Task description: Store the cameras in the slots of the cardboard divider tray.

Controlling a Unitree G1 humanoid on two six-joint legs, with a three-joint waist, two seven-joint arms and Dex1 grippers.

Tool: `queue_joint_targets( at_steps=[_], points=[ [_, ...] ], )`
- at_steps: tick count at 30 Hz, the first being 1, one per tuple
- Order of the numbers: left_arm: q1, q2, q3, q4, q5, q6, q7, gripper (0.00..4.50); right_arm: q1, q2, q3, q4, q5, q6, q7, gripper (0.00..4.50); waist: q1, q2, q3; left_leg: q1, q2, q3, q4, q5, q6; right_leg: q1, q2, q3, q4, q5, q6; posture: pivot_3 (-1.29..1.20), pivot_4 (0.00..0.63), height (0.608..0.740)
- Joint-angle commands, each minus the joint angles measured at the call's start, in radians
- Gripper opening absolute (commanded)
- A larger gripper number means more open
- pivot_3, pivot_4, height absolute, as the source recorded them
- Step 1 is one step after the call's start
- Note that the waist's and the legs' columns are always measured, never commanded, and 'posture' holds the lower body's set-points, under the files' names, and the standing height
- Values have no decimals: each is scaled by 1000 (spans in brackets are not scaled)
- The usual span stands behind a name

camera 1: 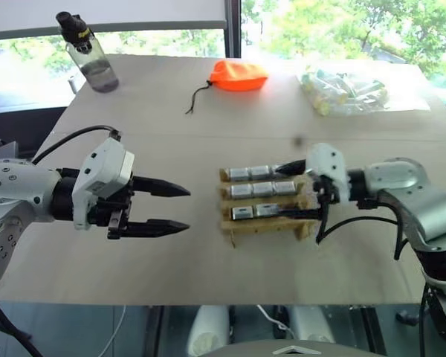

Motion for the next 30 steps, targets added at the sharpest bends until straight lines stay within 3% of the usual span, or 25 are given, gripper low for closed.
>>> queue_joint_targets(
  at_steps=[1,9,12,19,24,30],
  points=[
    [-30,-17,-8,-21,-34,-2,17,2967,52,-20,-159,-19,17,5,-109,4458,-1,0,0,0,0,0,0,0,0,0,0,0,0,0,0,0,150,726],
    [-62,-41,-54,-4,-29,-5,27,2967,205,-35,-294,26,-19,40,-299,4458,-2,0,0,1,0,1,0,0,0,0,1,1,0,0,0,0,150,726],
    [-77,-47,-74,3,-25,-12,25,2967,165,91,-366,1,-1,172,-517,4458,-9,-1,0,1,1,2,0,0,0,0,1,2,1,0,0,0,150,726],
    [-75,-59,-81,1,-17,-21,28,2967,175,275,-398,-135,29,429,-758,4458,-5,0,0,1,1,1,0,0,0,0,2,2,1,0,0,0,150,726],
    [-77,-69,-86,7,4,-30,44,2967,191,411,-396,-198,-9,491,-914,4458,-4,0,0,1,1,1,0,0,0,0,2,3,0,0,0,0,150,726],
    [-91,-79,-84,5,-3,-28,56,2967,234,466,-341,-219,-74,454,-1007,4458,-4,1,0,1,0,1,-1,0,0,0,2,2,0,0,0,0,150,726]
  ],
)
